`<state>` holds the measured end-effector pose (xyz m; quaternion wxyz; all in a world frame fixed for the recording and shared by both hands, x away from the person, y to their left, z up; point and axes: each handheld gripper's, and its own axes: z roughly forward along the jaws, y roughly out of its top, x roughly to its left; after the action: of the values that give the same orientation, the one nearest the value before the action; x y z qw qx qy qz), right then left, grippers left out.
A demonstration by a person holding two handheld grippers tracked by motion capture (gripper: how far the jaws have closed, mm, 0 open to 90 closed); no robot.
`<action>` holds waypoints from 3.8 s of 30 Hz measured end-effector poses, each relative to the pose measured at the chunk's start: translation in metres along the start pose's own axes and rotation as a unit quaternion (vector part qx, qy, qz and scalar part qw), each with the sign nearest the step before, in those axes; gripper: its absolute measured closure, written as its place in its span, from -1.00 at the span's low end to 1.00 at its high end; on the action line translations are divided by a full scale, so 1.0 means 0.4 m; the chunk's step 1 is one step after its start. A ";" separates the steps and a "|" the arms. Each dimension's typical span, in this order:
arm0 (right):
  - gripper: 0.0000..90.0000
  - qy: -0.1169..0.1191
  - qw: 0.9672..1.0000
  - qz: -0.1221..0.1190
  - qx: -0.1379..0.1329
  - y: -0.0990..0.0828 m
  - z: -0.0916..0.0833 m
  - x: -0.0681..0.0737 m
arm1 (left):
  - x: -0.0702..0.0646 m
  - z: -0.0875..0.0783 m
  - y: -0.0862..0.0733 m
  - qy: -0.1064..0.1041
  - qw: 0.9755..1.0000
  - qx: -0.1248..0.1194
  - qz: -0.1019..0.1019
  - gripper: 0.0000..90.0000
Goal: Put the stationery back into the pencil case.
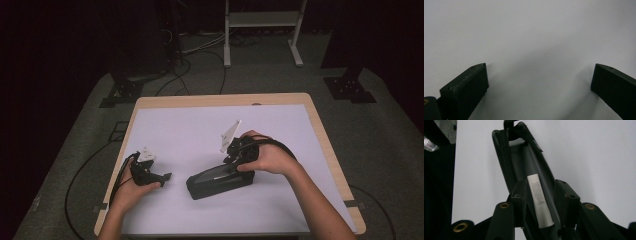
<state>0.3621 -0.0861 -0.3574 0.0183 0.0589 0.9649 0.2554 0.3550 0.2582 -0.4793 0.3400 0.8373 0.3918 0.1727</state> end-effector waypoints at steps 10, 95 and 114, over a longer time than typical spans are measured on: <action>0.16 -0.035 0.998 0.052 -0.022 -0.058 -0.025 -0.031 | 0.000 0.000 0.000 0.000 1.000 0.001 0.000 -0.99; -0.44 -0.220 0.918 0.327 -0.054 -0.521 -0.032 -0.130 | 0.000 0.000 0.000 0.001 1.000 0.000 0.000 -0.99; -0.45 -0.217 0.911 0.345 -0.066 -0.567 -0.007 -0.125 | -0.001 0.000 0.000 0.001 1.000 -0.001 0.000 -0.99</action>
<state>0.3878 -0.2891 -0.4669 0.1419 0.4412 0.8374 0.2897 0.3548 0.2581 -0.4794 0.3402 0.8370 0.3920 0.1735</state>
